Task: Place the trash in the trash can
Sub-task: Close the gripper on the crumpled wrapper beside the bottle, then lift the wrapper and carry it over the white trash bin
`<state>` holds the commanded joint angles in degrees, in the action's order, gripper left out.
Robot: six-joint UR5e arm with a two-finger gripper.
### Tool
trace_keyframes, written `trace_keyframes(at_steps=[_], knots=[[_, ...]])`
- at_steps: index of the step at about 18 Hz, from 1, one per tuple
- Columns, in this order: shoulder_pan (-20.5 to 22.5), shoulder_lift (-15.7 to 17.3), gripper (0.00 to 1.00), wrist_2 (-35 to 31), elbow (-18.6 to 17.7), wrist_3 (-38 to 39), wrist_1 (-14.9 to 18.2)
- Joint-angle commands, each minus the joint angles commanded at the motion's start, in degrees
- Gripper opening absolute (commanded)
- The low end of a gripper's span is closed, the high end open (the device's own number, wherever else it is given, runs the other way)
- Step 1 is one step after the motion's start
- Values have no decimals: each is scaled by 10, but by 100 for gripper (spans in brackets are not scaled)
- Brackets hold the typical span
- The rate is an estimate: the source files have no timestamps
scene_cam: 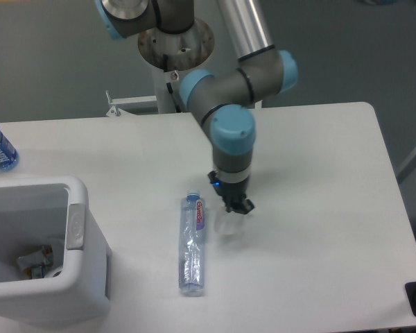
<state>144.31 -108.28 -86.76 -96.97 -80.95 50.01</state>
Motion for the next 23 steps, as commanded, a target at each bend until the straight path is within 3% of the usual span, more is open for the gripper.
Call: trace_keyframes(at_steps=[2,5,10,17,23], knots=[[5,10,0,50,38,14,4],[25,18,0,124,75,98,3],[15,34,0,239,119,362,-2],[-83,97,0,241,117,557,-3],[-173,126,0,241,117,635,-3]])
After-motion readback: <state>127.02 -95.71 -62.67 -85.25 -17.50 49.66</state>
